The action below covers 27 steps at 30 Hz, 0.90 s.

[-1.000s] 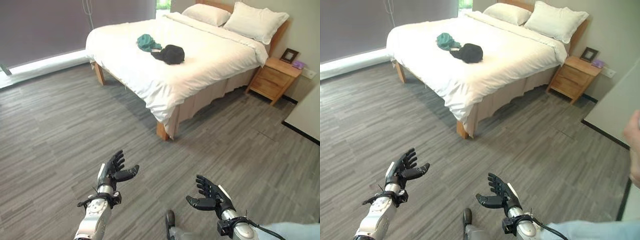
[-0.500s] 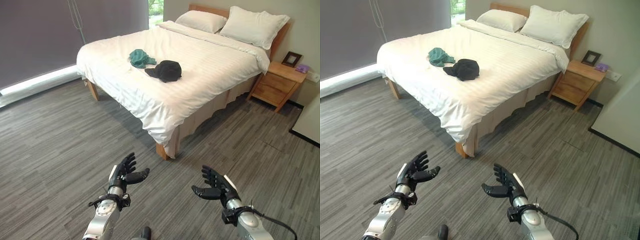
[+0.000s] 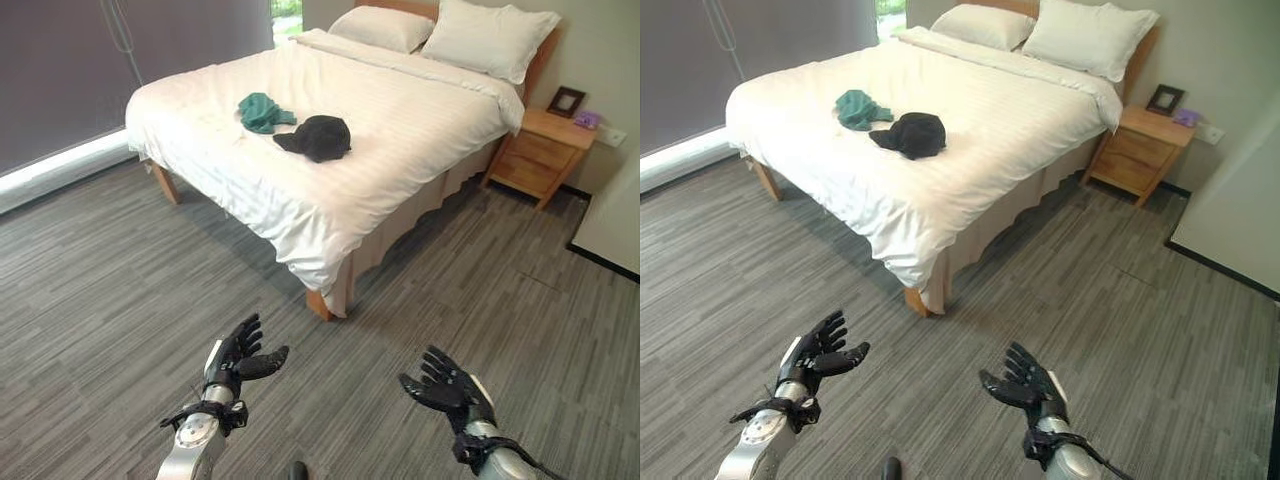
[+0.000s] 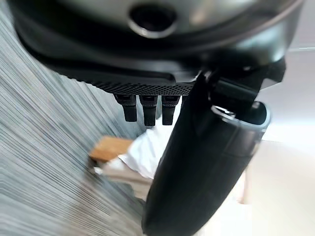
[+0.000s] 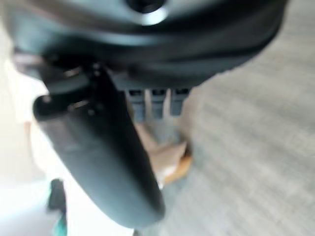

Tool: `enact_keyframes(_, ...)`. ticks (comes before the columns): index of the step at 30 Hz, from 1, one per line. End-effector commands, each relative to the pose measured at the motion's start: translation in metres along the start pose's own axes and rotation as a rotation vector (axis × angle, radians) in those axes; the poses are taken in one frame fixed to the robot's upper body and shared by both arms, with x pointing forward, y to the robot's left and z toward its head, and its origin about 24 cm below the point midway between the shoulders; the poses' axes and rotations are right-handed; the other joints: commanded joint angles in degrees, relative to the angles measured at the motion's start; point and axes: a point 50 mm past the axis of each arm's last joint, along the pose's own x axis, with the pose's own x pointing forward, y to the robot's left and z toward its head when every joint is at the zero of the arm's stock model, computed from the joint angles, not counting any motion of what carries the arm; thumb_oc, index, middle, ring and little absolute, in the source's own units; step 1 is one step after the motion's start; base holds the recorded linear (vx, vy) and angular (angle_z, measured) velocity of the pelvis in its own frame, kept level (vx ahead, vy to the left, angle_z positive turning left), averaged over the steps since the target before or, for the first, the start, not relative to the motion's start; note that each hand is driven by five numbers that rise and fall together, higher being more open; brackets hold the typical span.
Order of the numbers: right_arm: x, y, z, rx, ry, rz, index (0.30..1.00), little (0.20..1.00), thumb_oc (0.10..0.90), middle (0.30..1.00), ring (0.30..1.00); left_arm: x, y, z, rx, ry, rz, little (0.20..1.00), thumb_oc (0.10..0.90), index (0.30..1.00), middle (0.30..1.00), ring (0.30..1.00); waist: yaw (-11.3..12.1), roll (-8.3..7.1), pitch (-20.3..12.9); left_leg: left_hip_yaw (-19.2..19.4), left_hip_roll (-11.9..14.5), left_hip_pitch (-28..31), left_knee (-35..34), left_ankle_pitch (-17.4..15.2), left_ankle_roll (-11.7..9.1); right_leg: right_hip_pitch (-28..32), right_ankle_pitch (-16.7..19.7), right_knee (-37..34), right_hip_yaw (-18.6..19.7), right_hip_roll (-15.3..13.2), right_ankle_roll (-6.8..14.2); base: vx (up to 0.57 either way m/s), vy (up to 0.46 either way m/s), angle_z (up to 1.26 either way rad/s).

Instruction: Pick up bed clothes into laundry basket.

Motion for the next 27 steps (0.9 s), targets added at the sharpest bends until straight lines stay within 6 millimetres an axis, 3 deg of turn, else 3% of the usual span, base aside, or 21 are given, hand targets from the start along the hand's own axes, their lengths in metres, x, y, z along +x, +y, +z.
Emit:
enact_keyframes(1, 0.011, 0.024, 0.047, 0.009, -0.220, 0.132, 0.900, 0.900, 0.800, 0.900, 0.900, 0.014, -0.003, 0.058, 0.050, -0.257, -0.065, 0.900, 0.800, 0.900, 0.900, 0.900, 1.4, -2.50, 0.6, -2.1, 1.3, 3.1, 3.1, -5.7, -1.1, -8.5, 5.2, 5.1, -0.2, -1.2, 2.6, -0.08, 0.061, 0.01)
enact_keyframes(6, 0.013, 0.036, 0.050, -0.043, -0.220, 0.207, 0.900, 0.900, 0.800, 0.900, 0.900, 0.010, 0.001, 0.051, 0.038, -0.239, -0.038, 0.900, 0.800, 0.900, 0.900, 0.900, 3.6, -3.09, 0.7, -4.0, 0.2, 2.3, 3.8, -5.3, -0.6, -7.6, 5.5, 3.7, -0.9, -1.4, 2.2, -0.04, 0.009, 0.25)
enact_keyframes(8, 0.016, 0.026, 0.056, -0.090, -0.230, 0.171, 0.900, 0.900, 0.800, 0.900, 0.900, 0.011, 0.000, 0.056, 0.038, -0.256, -0.055, 0.900, 0.800, 0.900, 0.900, 0.900, 5.5, -3.90, 3.5, -6.7, -2.0, -2.8, 12.1, -5.8, -1.9, -7.7, 4.8, 4.6, -3.9, -2.8, 1.9, -0.16, 0.032, 0.56)
enact_keyframes(9, 0.016, 0.024, 0.058, -0.091, -0.234, 0.162, 0.900, 0.900, 0.800, 0.900, 0.900, 0.012, 0.001, 0.057, 0.037, -0.258, -0.055, 0.900, 0.800, 0.900, 0.900, 0.900, 5.4, -3.95, 3.9, -6.9, -2.1, -3.7, 13.4, -6.2, -2.2, -8.1, 4.8, 5.1, -4.8, -3.3, 1.9, -0.22, 0.192, 0.97)
enact_keyframes(10, 0.017, 0.016, 0.064, -0.056, -0.255, 0.123, 0.900, 0.900, 0.800, 0.900, 0.900, 0.011, 0.003, 0.057, 0.000, -0.259, -0.038, 0.900, 0.800, 0.900, 0.900, 0.900, 5.5, -4.63, 4.5, -4.5, 0.7, -4.2, 14.9, -6.4, -3.0, -8.4, 5.6, 5.0, -6.7, -5.7, 2.4, -0.11, 0.170, 1.03)
enact_keyframes(11, 0.017, 0.016, 0.064, -0.056, -0.255, 0.122, 0.900, 0.900, 0.800, 0.900, 0.900, 0.011, 0.003, 0.057, 0.000, -0.259, -0.039, 0.900, 0.800, 0.900, 0.900, 0.900, 5.5, -4.58, 4.5, -4.5, 0.8, -4.2, 15.0, -6.6, -3.0, -8.2, 5.5, 5.0, -6.7, -5.7, 2.4, -0.09, 0.248, 0.77)
enact_keyframes(12, 0.016, 0.013, 0.067, -0.042, -0.271, 0.109, 0.900, 0.900, 0.800, 0.900, 0.900, 0.010, 0.007, 0.055, -0.017, -0.254, -0.019, 0.900, 0.800, 0.900, 0.900, 0.900, 5.3, -4.98, 4.4, -3.5, 3.6, -4.1, 15.0, -6.0, -3.3, -8.4, 6.2, 4.7, -7.2, -7.3, 3.0, -0.01, 0.308, 0.51)
enact_keyframes(13, 0.014, 0.006, 0.069, -0.022, -0.280, 0.075, 0.900, 0.900, 0.800, 0.900, 0.900, 0.008, 0.016, 0.053, -0.028, -0.251, 0.025, 0.900, 0.800, 0.900, 0.900, 0.900, 4.8, -4.80, 3.7, -1.9, 9.4, -2.5, 13.2, -4.1, -4.2, -7.9, 6.5, 4.0, -8.0, -9.4, 4.0, 0.00, 0.447, 0.44)
enact_keyframes(14, 0.013, 0.003, 0.070, -0.018, -0.286, 0.061, 0.900, 0.900, 0.800, 0.900, 0.900, 0.006, 0.022, 0.053, -0.028, -0.253, 0.058, 0.900, 0.800, 0.900, 0.900, 0.900, 4.4, -4.44, 3.3, -0.8, 12.4, -2.3, 11.9, -2.2, -5.2, -7.5, 6.5, 3.5, -8.6, -10.4, 4.5, 0.02, 0.338, 0.45)
enact_keyframes(15, 0.013, 0.003, 0.069, -0.019, -0.285, 0.061, 0.900, 0.900, 0.800, 0.900, 0.900, 0.006, 0.022, 0.053, -0.028, -0.252, 0.059, 0.900, 0.800, 0.900, 0.900, 0.900, 4.3, -4.30, 3.3, -0.9, 12.6, -1.9, 11.5, -2.1, -5.3, -7.2, 6.5, 3.4, -8.7, -10.3, 4.4, 0.02, 0.346, 0.43)
enact_keyframes(16, 0.011, 0.000, 0.071, -0.016, -0.299, 0.047, 0.900, 0.900, 0.800, 0.900, 0.900, 0.006, 0.029, 0.053, -0.047, -0.253, 0.103, 0.900, 0.800, 0.900, 0.900, 0.900, 3.7, -3.78, 2.8, 1.5, 16.1, -2.7, 10.1, 0.4, -6.4, -7.1, 6.7, 3.1, -9.5, -12.0, 5.3, 0.05, 0.344, 0.63)
enact_keyframes(17, 0.011, -0.002, 0.071, -0.021, -0.294, 0.035, 0.900, 0.900, 0.800, 0.900, 0.900, 0.006, 0.030, 0.050, -0.062, -0.245, 0.110, 0.900, 0.800, 0.900, 0.900, 0.900, 3.4, -3.01, 2.3, 2.1, 17.6, -1.9, 8.0, 1.7, -7.5, -6.2, 6.6, 2.6, -10.2, -12.5, 5.7, 0.06, 0.560, 0.68)
enact_keyframes(19, 0.010, -0.011, 0.075, -0.041, -0.304, -0.019, 0.900, 0.900, 0.800, 0.900, 0.900, 0.006, 0.034, 0.048, -0.061, -0.234, 0.124, 0.900, 0.800, 0.900, 0.900, 0.900, 2.6, -1.30, 1.2, 4.5, 20.0, -2.6, 5.0, 3.2, -10.2, -4.6, 7.3, 1.6, -12.1, -16.7, 7.8, 0.11, 0.774, 0.73)
enact_keyframes(21, 0.008, -0.015, 0.077, -0.029, -0.321, -0.048, 0.900, 0.900, 0.800, 0.900, 0.900, 0.006, 0.032, 0.048, -0.019, -0.233, 0.093, 0.900, 0.800, 0.900, 0.900, 0.900, 1.8, -0.85, 0.5, 4.6, 16.6, -3.2, 6.1, -2.1, -9.3, -3.7, 10.7, 2.2, -12.6, -21.5, 9.6, 0.13, 0.714, 0.68)
enact_keyframes(22, 0.009, -0.017, 0.078, -0.026, -0.325, -0.069, 0.900, 0.900, 0.800, 0.900, 0.900, 0.006, 0.029, 0.046, 0.011, -0.222, 0.075, 0.900, 0.800, 0.900, 0.900, 0.900, 1.4, -1.00, 0.8, 4.7, 14.4, -3.4, 7.6, -4.4, -8.3, -4.5, 15.2, 4.8, -11.3, -23.9, 9.6, 0.17, 0.633, 0.48)
enact_keyframes(24, 0.009, -0.016, 0.083, 0.018, -0.361, -0.095, 0.900, 0.900, 0.800, 0.900, 0.900, 0.008, 0.028, 0.051, 0.038, -0.235, 0.061, 0.900, 0.800, 0.900, 0.900, 0.900, -0.3, -0.16, 1.9, 4.8, 8.4, -3.0, 9.4, -6.9, -4.3, -9.4, 23.8, 13.7, -4.1, -26.9, 6.3, 0.18, 0.803, 0.41)
enact_keyframes(25, 0.008, -0.012, 0.080, 0.087, -0.373, -0.073, 0.900, 0.900, 0.800, 0.900, 0.900, 0.007, 0.032, 0.053, 0.037, -0.241, 0.066, 0.900, 0.800, 0.900, 0.900, 0.900, -1.8, 1.28, 2.8, 4.3, 6.7, -1.1, 8.7, -7.1, -2.7, -12.4, 25.9, 19.7, -0.6, -26.2, 5.0, 0.20, 0.857, 0.42)
enact_keyframes(27, 0.007, -0.016, 0.068, 0.018, -0.317, -0.080, 0.900, 0.900, 0.800, 0.900, 0.900, 0.008, 0.040, 0.067, 0.106, -0.277, 0.068, 0.900, 0.800, 0.900, 0.900, 0.900, -4.1, 3.51, 4.0, 2.9, 4.9, 1.6, 7.3, -7.5, -0.1, -18.0, 22.9, 32.9, 5.4, -19.5, 3.2, 0.16, 0.594, 0.37)
